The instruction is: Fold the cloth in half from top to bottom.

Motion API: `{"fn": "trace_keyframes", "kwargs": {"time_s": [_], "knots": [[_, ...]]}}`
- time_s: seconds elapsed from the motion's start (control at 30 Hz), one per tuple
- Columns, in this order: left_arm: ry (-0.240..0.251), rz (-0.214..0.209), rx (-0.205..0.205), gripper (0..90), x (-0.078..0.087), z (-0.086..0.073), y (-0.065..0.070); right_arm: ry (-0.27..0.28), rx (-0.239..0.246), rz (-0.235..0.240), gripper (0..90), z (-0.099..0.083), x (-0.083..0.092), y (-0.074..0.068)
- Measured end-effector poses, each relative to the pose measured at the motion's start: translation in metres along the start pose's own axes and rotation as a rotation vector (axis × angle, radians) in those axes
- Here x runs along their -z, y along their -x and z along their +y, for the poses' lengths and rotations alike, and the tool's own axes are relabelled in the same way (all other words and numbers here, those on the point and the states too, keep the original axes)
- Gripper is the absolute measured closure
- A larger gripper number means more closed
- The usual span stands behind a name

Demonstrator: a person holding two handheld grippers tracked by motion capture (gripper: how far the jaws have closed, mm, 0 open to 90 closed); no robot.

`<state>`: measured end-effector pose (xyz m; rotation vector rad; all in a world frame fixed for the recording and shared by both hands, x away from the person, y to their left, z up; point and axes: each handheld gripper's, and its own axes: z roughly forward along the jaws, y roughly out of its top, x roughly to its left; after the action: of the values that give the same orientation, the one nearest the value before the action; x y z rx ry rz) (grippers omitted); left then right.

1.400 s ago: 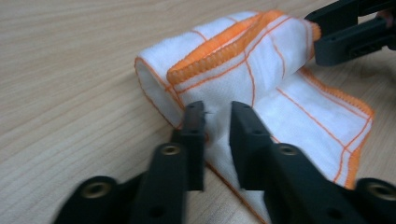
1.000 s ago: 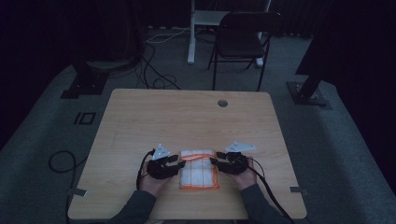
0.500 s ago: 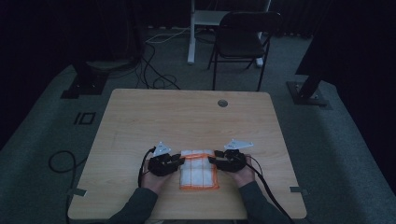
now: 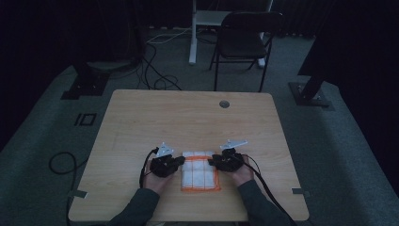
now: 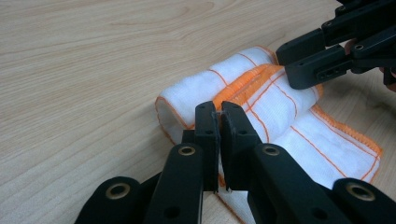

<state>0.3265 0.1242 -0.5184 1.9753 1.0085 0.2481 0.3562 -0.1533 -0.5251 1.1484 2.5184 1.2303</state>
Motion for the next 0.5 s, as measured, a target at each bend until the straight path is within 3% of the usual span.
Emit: {"fn": "trace_keyframes", "kwargs": {"time_s": [0.17,0.5], "knots": [[0.001,0.003,-0.008,86.9,0.001,0.000,0.001,-0.003,0.007,0.018,81.3,0.000,0.002,-0.002],[0.013,-0.005,-0.011,87.0,0.007,0.001,0.006,0.025,0.054,-0.002,85.4,0.001,0.014,-0.012]]}}
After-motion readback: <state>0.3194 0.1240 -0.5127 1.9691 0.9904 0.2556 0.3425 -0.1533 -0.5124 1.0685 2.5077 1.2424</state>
